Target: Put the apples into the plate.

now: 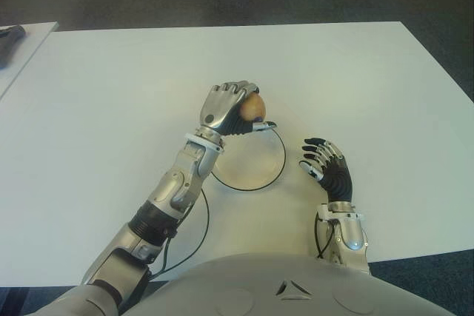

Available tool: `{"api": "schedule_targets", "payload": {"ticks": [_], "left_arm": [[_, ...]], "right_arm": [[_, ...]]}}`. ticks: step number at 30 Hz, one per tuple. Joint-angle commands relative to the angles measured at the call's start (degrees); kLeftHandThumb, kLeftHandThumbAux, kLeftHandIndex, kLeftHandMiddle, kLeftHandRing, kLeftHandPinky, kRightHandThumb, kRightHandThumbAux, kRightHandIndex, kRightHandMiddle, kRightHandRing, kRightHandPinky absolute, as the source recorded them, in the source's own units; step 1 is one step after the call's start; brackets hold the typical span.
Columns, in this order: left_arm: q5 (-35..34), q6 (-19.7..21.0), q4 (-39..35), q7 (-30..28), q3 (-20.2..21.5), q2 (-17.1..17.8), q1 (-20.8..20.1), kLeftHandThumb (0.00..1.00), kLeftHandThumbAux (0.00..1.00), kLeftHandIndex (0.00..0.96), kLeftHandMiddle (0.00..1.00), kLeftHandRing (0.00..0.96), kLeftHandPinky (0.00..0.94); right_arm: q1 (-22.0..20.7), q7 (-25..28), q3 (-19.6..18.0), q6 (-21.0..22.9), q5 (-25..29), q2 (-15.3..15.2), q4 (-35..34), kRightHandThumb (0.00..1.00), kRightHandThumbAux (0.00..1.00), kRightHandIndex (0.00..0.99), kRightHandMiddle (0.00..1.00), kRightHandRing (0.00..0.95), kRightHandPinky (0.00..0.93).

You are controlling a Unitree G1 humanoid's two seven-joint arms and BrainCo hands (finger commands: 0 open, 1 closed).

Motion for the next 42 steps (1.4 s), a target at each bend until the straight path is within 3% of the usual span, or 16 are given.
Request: {"api": "schedule_targets", "payload": {"ticks": [1, 10, 21, 33, 42], "left_arm": [[0.5, -0.3, 0.7, -0.3, -0.3, -0.4, 1.1, 0.753, 0.692, 0.444, 0.873, 0.861, 0.844], [0.5, 1.4, -0.8, -3.6, -0.7, -1.0, 3.2, 0.755, 0.693, 0.444, 0.877, 0.863, 0.851], [1.6, 1.5, -2.0, -4.3, -2.5, -1.1, 8.2, 0.756, 0.693, 0.444, 0.873, 0.861, 0.848], [2.9, 2.1, -2.9, -5.0, -3.4, -0.8, 10.6, 0.755, 0.693, 0.443, 0.886, 0.868, 0.858], [4.9, 2.4, -2.2, -4.0, -4.7, -1.2, 11.9, 0.753, 0.693, 0.443, 0.882, 0.864, 0.861]], "right_arm": [[3.9, -0.2, 0.2, 4.2, 0.0, 0.5, 5.4, 0.629, 0.759, 0.291, 0.332, 0.338, 0.366], [4.0, -0.3, 0.3, 4.0, -0.1, 0.5, 5.5, 0.611, 0.756, 0.271, 0.336, 0.336, 0.358], [4.3, -0.6, 0.4, 4.1, -0.3, 0.6, 4.6, 0.601, 0.764, 0.253, 0.346, 0.352, 0.375], [4.1, -0.7, 0.6, 4.7, -0.5, 0.5, 4.7, 0.573, 0.778, 0.241, 0.346, 0.342, 0.362], [3.9, -0.7, 0.6, 4.6, -0.1, 0.6, 4.6, 0.630, 0.779, 0.235, 0.351, 0.337, 0.347]]}}
